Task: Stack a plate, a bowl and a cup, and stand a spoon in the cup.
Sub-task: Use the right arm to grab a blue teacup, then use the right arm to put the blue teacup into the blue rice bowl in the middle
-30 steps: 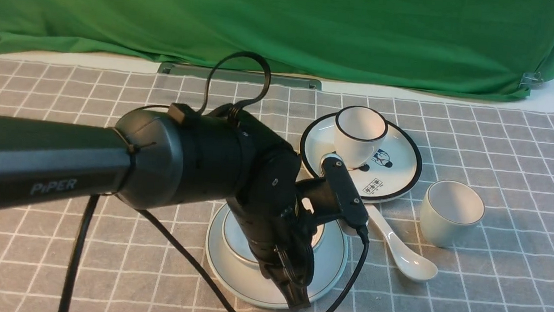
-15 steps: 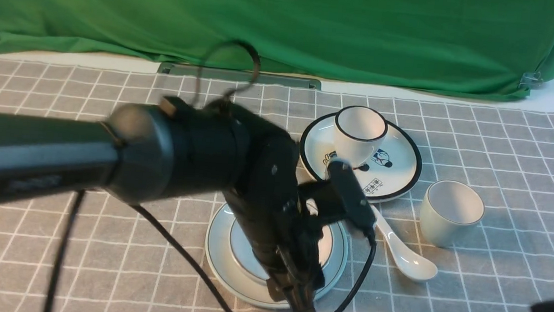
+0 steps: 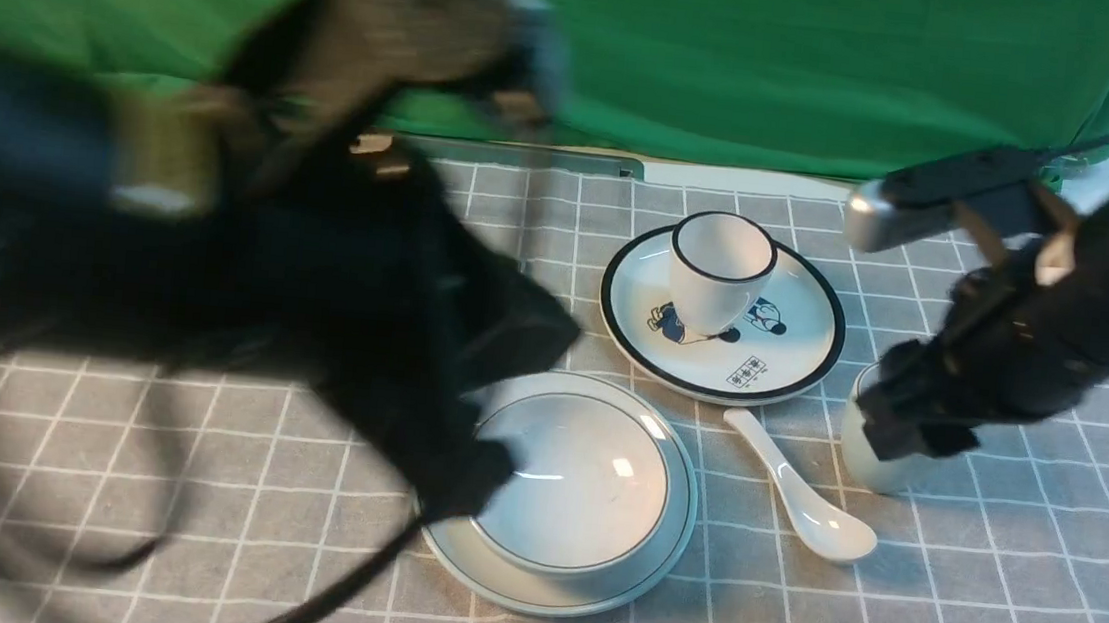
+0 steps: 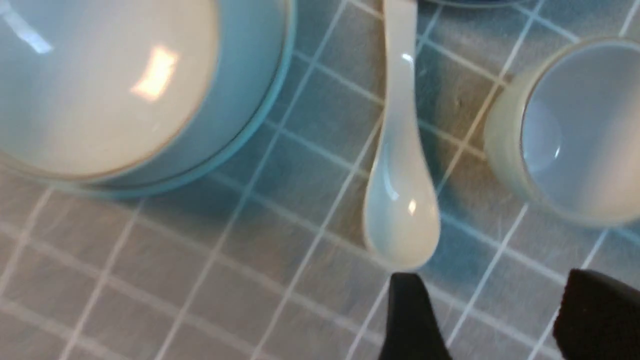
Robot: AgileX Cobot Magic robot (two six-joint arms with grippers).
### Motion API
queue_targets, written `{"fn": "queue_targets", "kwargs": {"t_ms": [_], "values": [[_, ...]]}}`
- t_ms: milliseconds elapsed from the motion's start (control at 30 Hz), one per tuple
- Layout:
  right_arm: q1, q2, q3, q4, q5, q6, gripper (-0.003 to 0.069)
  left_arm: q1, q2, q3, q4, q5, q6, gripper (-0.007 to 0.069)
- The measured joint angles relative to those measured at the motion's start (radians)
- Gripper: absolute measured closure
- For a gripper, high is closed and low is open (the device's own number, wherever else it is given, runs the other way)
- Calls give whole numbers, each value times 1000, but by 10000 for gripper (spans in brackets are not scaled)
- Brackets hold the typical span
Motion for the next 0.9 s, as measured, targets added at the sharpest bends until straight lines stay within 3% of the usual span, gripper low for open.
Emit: {"fn": "queue_targets", "kwargs": {"t_ms": [200, 400, 467, 667, 900], "values": [[0, 163, -67, -49, -37, 2, 235, 0, -277, 207, 0, -78, -71, 622], [0, 254, -78, -68, -49, 2, 253, 0, -427, 288, 0, -96, -92, 620], [0, 268, -78, -69, -49, -6, 285, 0, -452, 294, 0, -96, -94, 617], [0, 276, -81, -88, -48, -46, 574, 0, -480, 300, 0, -78, -95, 616], [36, 173, -128, -63, 56, -29, 578, 0, -481, 303, 16, -10, -97, 615]]}}
